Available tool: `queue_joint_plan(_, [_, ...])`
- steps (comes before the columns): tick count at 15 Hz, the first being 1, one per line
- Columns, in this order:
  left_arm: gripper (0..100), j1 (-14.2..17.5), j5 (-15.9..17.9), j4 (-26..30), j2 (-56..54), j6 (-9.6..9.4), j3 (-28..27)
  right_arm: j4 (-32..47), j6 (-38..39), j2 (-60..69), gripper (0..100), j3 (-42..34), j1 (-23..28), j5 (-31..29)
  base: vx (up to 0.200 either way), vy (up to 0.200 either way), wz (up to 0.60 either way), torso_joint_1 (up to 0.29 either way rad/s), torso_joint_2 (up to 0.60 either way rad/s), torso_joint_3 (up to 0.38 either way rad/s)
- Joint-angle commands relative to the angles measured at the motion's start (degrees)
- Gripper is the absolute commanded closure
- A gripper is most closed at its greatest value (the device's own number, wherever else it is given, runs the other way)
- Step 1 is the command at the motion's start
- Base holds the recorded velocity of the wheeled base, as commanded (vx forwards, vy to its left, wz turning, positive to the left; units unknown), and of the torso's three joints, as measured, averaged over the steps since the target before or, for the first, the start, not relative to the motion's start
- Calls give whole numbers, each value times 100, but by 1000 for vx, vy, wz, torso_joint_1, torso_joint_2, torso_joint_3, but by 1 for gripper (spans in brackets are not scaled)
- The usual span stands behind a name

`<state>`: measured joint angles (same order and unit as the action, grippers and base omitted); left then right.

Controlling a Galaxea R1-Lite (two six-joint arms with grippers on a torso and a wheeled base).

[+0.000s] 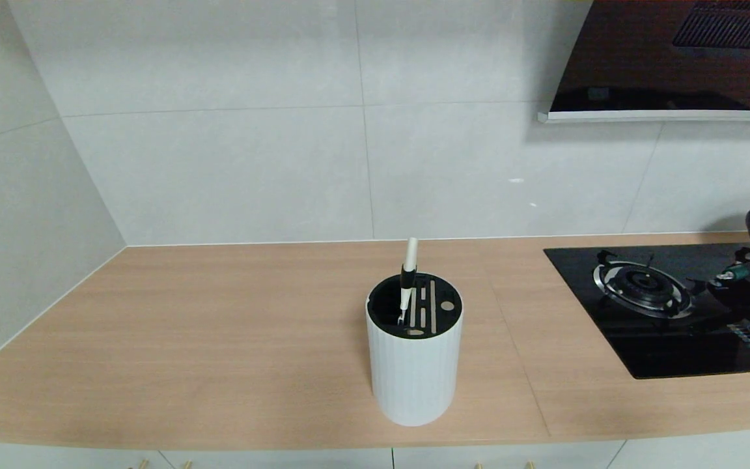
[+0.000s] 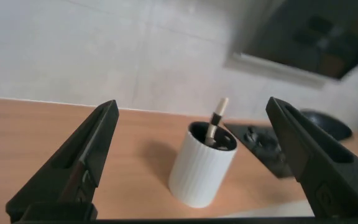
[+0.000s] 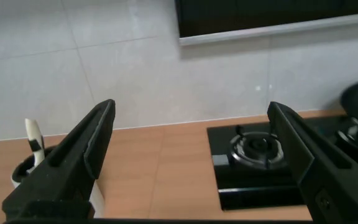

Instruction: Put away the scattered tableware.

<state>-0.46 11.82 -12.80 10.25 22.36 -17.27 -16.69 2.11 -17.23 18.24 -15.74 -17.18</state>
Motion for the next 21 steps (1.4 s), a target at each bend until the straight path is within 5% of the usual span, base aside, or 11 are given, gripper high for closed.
queue_joint_plan(1, [0,222,-49,-12,-744,-21,330,430,18,1090,0,-303,475,180,0,0,0,0,0,0])
queue_joint_plan(6, [0,-15,-22,129,-902,-381,594,482,35,1142,0,-602,642,39,0,0,0,0,0,0])
queue_joint_plan(7, [0,20,-31,111,-1025,-715,752,474,9,1142,0,-734,660,39,0,0,0,0,0,0])
queue_joint_plan(8, [0,38,-400,32,-1025,-1673,1156,438,-97,1142,0,-1094,695,-23,0,0,0,0,0,0])
queue_joint_plan(9, [0,38,-875,-161,-1025,-2174,1499,210,-228,1142,0,-1332,695,-110,0,0,0,0,0,0])
queue_joint_plan(10, [0,38,-1103,-223,-1025,-2412,1727,-106,-264,1142,0,-1578,695,-146,0,0,0,0,0,0])
queue_joint_plan(13, [0,38,-1235,1227,-1025,-2561,1666,69,-316,1142,0,-1824,844,-163,0,0,0,0,0,0])
queue_joint_plan(16, [0,38,-1235,1289,-1025,-2403,1727,1027,-369,1723,0,-1824,1609,-40,0,0,0,0,0,0])
queue_joint_plan(18, [0,38,-1235,1280,-1025,-2174,1719,1388,-237,1723,0,-1824,1574,-102,0,0,0,0,0,0])
queue_joint_plan(20, [0,38,-1244,1280,-1025,-2201,1719,1379,-176,1714,0,-1824,1565,347,0,0,0,0,0,0])
queue_joint_plan(21, [0,38,-1244,1280,-1025,-2201,1719,1449,-132,1723,0,-1824,1565,1225,0,0,0,0,0,0])
